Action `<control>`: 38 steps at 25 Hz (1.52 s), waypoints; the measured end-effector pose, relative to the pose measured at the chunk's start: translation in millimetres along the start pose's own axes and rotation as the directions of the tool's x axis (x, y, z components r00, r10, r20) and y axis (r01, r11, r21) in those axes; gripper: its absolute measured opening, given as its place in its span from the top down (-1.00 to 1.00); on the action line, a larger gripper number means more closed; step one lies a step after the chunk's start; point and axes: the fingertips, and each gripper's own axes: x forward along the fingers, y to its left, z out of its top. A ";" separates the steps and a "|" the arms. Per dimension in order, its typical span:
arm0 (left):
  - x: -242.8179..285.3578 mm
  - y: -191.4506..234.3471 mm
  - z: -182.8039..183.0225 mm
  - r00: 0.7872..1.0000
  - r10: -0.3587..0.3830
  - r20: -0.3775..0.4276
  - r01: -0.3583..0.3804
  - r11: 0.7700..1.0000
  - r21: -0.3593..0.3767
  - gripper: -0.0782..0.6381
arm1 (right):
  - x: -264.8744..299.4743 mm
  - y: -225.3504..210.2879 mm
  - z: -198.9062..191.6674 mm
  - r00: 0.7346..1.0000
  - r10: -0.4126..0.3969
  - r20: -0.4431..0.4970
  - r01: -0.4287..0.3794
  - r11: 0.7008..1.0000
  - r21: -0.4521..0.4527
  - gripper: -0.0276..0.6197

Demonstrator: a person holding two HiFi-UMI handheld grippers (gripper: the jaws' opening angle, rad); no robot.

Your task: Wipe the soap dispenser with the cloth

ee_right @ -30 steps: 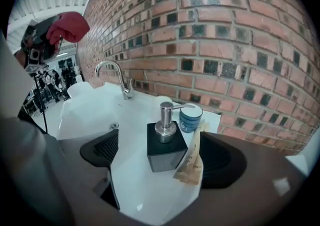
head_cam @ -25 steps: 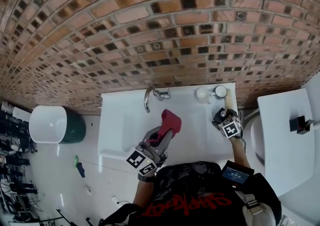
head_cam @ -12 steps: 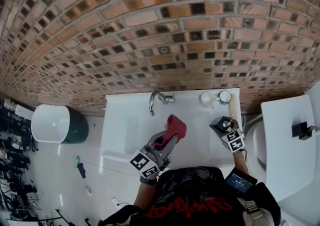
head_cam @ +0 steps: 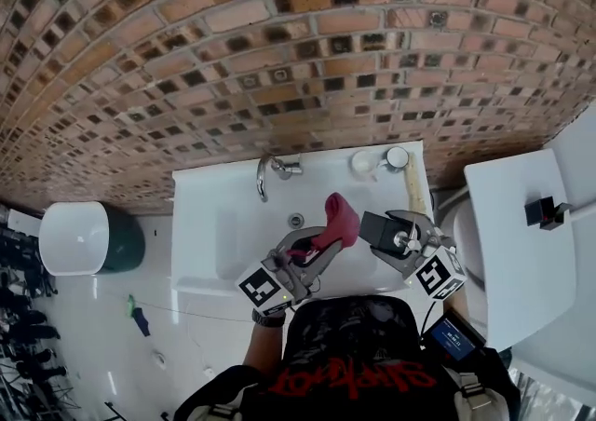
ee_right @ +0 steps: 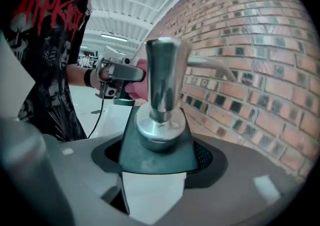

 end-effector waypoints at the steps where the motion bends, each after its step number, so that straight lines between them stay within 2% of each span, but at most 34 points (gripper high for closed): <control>1: 2.6 -5.9 1.0 1.000 -0.023 -0.017 0.023 0.999 0.023 0.65 | -3.2 4.4 4.7 1.000 0.003 -0.010 -0.003 1.000 -0.010 -0.05; 3: 9.4 -18.3 5.2 0.996 -0.079 -0.032 0.080 0.996 0.043 0.65 | -7.4 11.5 6.9 0.999 0.003 -0.037 -0.004 1.000 -0.026 -0.05; 8: 25.0 -47.3 9.4 0.969 -0.248 0.003 0.248 0.969 -0.018 0.64 | -17.0 27.6 4.4 0.999 -0.001 -0.052 -0.001 0.999 -0.034 -0.05; 11: 31.9 -57.4 -2.4 0.957 -0.288 -0.025 0.286 0.957 -0.048 0.64 | -26.0 33.3 10.4 0.998 -0.013 -0.056 0.011 0.999 -0.035 -0.05; 15: 33.6 -62.8 -13.0 0.953 -0.294 -0.066 0.292 0.955 -0.048 0.65 | -36.4 36.8 17.2 0.998 -0.028 -0.062 0.025 0.998 -0.053 -0.05; 19: 34.6 -58.3 -25.3 0.958 -0.259 -0.120 0.257 0.966 -0.032 0.64 | -46.0 39.1 26.7 0.998 -0.036 -0.044 0.034 0.998 -0.052 -0.05; 26: 29.4 -41.8 -49.5 0.969 -0.196 -0.151 0.197 0.980 -0.011 0.65 | -59.2 39.8 48.5 0.999 -0.033 0.009 0.033 0.999 -0.033 -0.04; 30: 25.8 -30.2 -62.1 0.972 -0.163 -0.170 0.159 0.987 -0.039 0.64 | -67.7 37.3 62.8 0.998 -0.036 0.055 0.037 0.999 -0.021 -0.03; 33: 23.0 -23.7 -68.4 0.972 -0.151 -0.179 0.142 0.988 -0.063 0.64 | -73.6 34.3 76.6 0.993 -0.034 0.112 0.039 0.998 -0.047 -0.03; 36: 25.9 -28.0 -78.3 0.960 -0.161 -0.229 0.161 0.987 -0.021 0.64 | -82.0 32.3 94.1 0.982 -0.010 0.187 0.026 0.996 -0.084 -0.03; 38: 29.8 -42.4 -92.3 0.934 -0.191 -0.302 0.211 0.977 0.034 0.65 | -88.6 26.8 102.4 0.973 -0.023 0.229 0.033 0.999 -0.040 -0.03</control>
